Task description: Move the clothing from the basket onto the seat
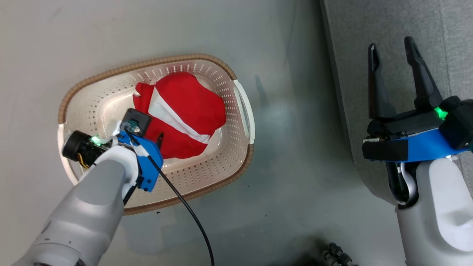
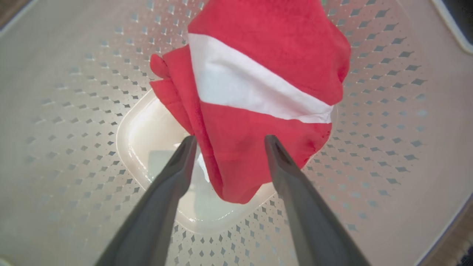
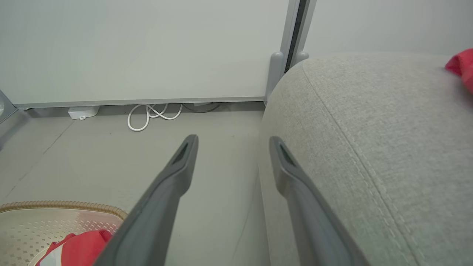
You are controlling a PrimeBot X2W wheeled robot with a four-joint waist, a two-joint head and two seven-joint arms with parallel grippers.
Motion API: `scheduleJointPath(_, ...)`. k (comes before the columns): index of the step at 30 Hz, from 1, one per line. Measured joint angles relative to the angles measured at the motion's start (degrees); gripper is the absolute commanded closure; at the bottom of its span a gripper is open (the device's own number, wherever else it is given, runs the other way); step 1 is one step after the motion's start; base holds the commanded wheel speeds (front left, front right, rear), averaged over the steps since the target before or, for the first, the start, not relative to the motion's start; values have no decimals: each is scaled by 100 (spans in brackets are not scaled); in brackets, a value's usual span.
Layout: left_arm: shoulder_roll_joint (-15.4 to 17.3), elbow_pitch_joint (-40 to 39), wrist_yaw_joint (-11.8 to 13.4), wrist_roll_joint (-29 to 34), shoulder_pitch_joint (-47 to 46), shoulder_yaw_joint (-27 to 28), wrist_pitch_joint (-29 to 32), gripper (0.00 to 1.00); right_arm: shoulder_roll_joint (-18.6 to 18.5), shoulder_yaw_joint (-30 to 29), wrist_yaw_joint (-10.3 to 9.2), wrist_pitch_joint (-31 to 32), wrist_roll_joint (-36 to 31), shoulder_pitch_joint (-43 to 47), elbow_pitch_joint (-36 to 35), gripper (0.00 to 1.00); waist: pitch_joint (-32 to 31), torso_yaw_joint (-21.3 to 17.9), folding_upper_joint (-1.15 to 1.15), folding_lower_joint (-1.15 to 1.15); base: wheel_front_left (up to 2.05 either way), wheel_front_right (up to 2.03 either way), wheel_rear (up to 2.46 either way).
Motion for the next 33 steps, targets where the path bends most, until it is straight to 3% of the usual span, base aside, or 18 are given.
scheduleJointPath(8,88,109,0,-393,-251,-172,383,0,10,25,0,0,10,-133,-59,0,454,-49,0,0,0,0,0)
scheduleJointPath(24,198,191,0,-599,-699,-792,516,0,41,33,0,0,43,-229,-157,0,1075,-209,0,0,0,0,0)
scheduleJointPath(25,204,210,0,-572,-718,-854,512,5,43,31,0,0,43,-230,-162,0,1087,-215,0,-1,0,0,0)
scheduleJointPath(26,205,222,0,-542,-728,-911,515,77,47,31,0,0,44,-230,-163,0,1095,-222,0,-1,0,0,0)
scheduleJointPath(27,202,225,0,-543,-731,-959,522,100,51,26,0,0,46,-231,-163,0,1099,-225,0,-1,0,0,0)
scheduleJointPath(33,138,194,0,-694,-733,-1107,488,100,64,-13,0,0,52,-242,-155,0,1074,-206,0,-1,0,0,0)
